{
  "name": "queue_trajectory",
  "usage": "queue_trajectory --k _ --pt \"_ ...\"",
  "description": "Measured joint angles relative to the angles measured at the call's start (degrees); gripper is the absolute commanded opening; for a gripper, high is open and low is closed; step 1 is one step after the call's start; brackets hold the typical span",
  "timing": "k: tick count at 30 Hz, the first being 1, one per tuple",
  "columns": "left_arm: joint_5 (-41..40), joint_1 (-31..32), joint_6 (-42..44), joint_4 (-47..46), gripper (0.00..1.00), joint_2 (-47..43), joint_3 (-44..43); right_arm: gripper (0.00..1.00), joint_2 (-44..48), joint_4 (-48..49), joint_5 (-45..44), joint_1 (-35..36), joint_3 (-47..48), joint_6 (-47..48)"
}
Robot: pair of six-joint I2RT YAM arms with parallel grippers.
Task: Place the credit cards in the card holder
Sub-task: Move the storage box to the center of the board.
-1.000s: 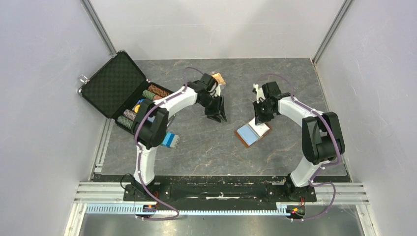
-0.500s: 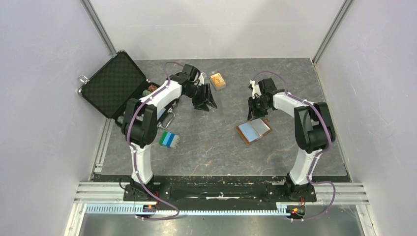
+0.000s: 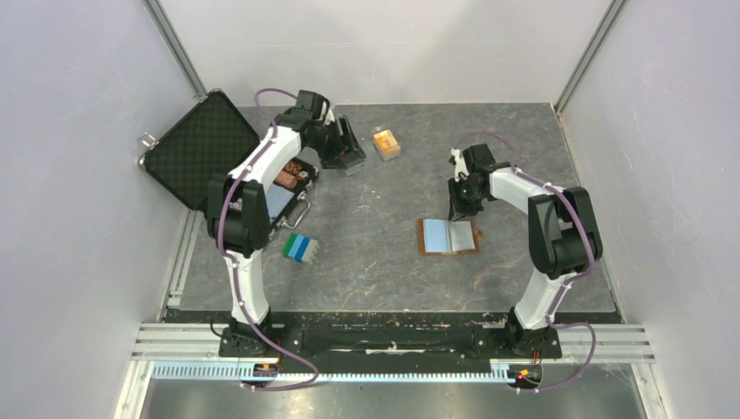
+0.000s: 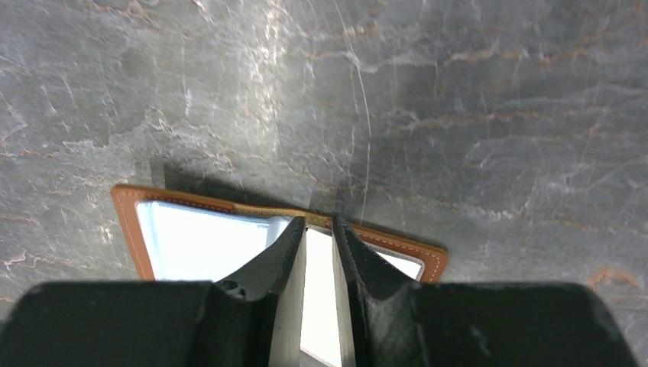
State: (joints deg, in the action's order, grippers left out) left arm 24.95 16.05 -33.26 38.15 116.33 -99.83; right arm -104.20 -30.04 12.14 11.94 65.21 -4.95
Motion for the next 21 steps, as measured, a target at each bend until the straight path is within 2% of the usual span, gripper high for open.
queue_trajectory --k 5,11,14,15,17,21 --pt "-7.3 -1.5 -1.4 2.2 0.66 4.2 -6.6 0.23 1.0 -1.3 1.0 -0.2 -1.0 -1.7" --pt "-15.2 -1.6 -2.0 5.7 0.54 13.7 -14.8 0.24 1.1 -2.1 3.0 -0.2 -0.8 -2.6" --pt "-17.4 -1.6 -2.2 7.3 0.39 17.3 -17.0 0.24 1.2 -2.2 3.7 -0.2 -0.7 -2.6" --pt "-17.4 -1.6 -2.6 7.6 0.26 18.3 -17.7 0.24 1.3 -2.2 4.0 -0.2 -0.7 -2.6" --pt "-17.5 -1.7 -3.0 8.4 0.1 18.9 -19.2 0.24 1.6 -2.3 4.3 -0.2 -0.7 -2.6" --pt "-18.7 -1.8 -3.0 8.8 0.02 18.8 -19.8 0.24 2.2 -3.0 4.7 -0.2 -0.5 -2.6"
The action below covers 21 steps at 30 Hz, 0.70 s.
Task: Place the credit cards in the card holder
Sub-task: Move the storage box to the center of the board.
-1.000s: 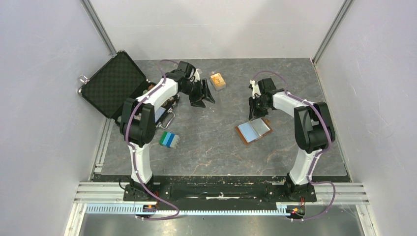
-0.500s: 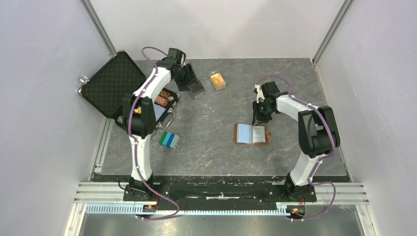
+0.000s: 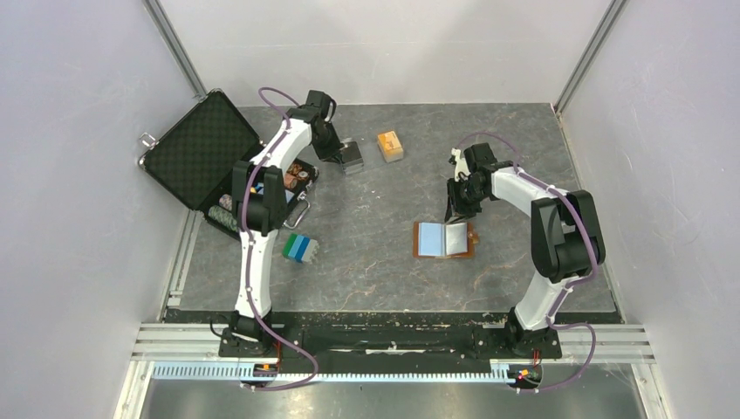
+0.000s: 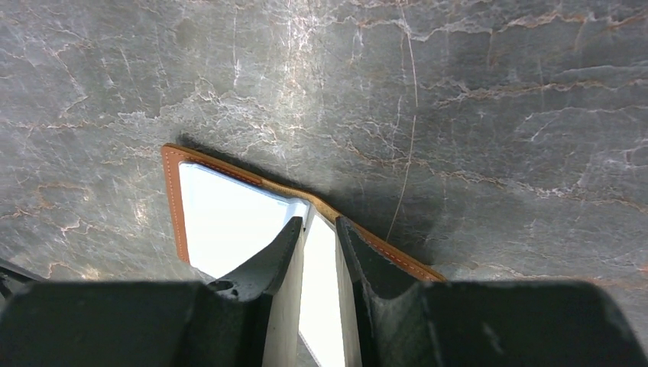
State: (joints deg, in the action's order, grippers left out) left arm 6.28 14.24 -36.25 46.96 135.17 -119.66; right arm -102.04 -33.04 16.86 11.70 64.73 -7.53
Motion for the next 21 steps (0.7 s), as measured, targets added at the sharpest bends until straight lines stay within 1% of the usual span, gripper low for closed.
queue_trajectory --k 4,7,12,21 --pt "-0.5 0.1 0.8 -0.3 0.02 -0.3 0.3 0.24 0.0 -0.9 0.5 -0.1 1.4 0.0" --pt "-0.7 0.3 1.5 -0.9 0.02 -1.5 2.3 0.25 0.0 -1.4 1.0 -0.2 3.1 -0.2" --pt "-0.8 0.9 2.9 -1.0 0.02 -5.9 9.2 0.27 0.0 -1.4 1.9 -0.4 7.0 -0.2" --pt "-1.9 5.4 6.3 -2.3 0.02 -18.6 27.8 0.47 -0.6 -0.5 6.7 -0.4 10.6 -1.0"
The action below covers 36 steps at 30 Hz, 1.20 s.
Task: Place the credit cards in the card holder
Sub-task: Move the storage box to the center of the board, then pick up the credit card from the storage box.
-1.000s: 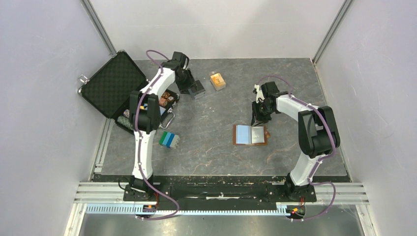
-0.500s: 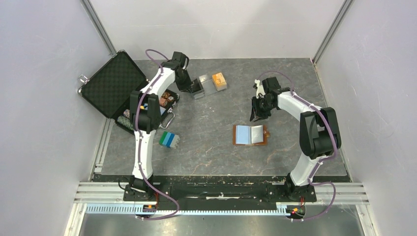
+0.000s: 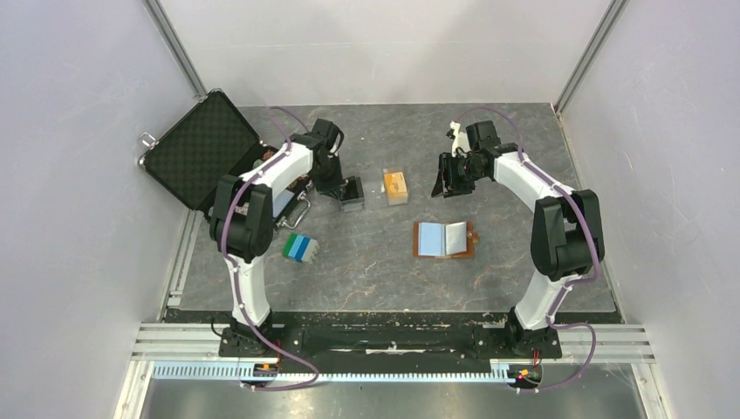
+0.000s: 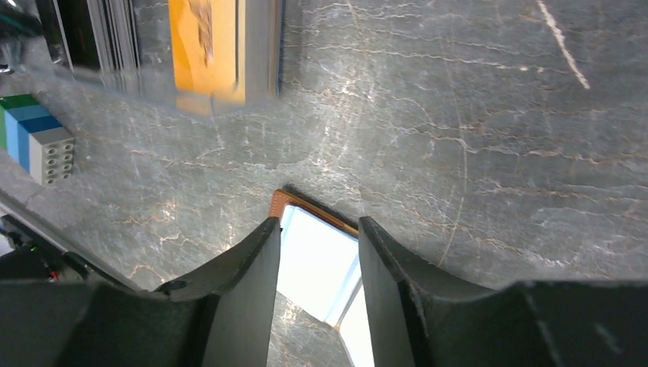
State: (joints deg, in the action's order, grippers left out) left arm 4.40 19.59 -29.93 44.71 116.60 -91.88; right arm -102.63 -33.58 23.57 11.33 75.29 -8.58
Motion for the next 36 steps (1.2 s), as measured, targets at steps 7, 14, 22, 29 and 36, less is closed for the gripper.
queue_trajectory --k 7,14,22,29,36 --pt "-0.2 1.4 1.6 1.5 0.48 -10.3 12.9 0.5 -0.5 2.2 4.3 0.8 -0.2 -1.6" --pt "0.2 1.5 2.0 2.0 0.54 -16.6 13.9 0.51 -0.5 4.4 7.9 2.9 -1.8 -3.0" --pt "4.7 5.2 1.7 -1.1 0.49 -17.6 9.3 0.5 -0.6 7.1 11.3 5.0 -3.9 -4.9" --pt "8.4 11.1 -0.5 -6.3 0.49 -10.6 7.9 0.48 -2.8 10.1 13.7 5.8 -5.4 -7.1" --pt "7.4 14.5 -1.1 -6.8 0.48 -2.2 4.3 0.45 -4.6 11.5 14.6 6.4 -5.5 -8.6"
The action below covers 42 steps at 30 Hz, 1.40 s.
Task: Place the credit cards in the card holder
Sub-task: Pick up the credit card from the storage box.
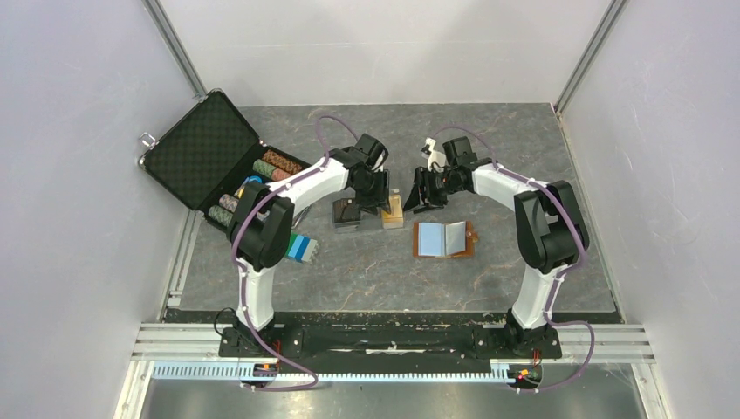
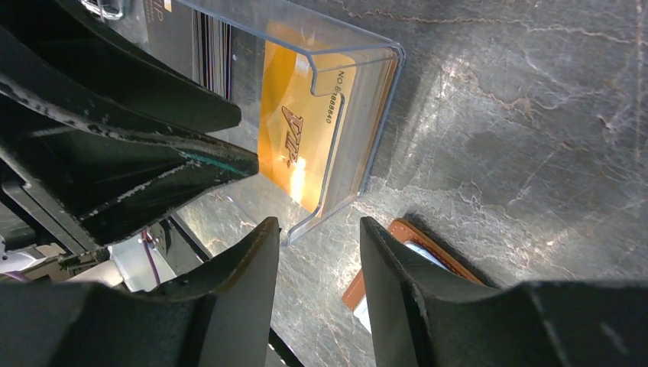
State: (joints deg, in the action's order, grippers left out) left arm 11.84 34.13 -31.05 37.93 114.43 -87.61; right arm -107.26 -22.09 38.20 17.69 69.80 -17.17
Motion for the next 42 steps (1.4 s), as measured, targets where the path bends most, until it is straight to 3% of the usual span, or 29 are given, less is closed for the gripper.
queue_trajectory --k 13,23,32,36,42 --pt "-9.9 -1.5 0.0 5.1 0.43 0.7 -0.7 0.45 -1.6 0.7 -0.1 0.9 -0.2 -0.5" --pt "-11.3 -1.5 0.1 7.2 0.46 0.7 -0.7 0.45 -1.6 1.1 0.0 0.9 -0.2 -0.5" --pt "-3.1 -1.4 -0.9 1.5 0.5 0.7 -0.6 0.39 -1.6 1.7 0.0 1.1 -0.3 -0.7" --pt "-0.1 -1.3 -2.7 -1.7 0.46 0.7 -0.2 0.32 -1.6 2.6 0.5 1.2 -1.0 -1.3" --pt "1.4 -1.3 -3.5 -3.1 0.32 1.3 -0.2 0.23 -1.6 4.7 2.2 1.3 -1.9 -2.1"
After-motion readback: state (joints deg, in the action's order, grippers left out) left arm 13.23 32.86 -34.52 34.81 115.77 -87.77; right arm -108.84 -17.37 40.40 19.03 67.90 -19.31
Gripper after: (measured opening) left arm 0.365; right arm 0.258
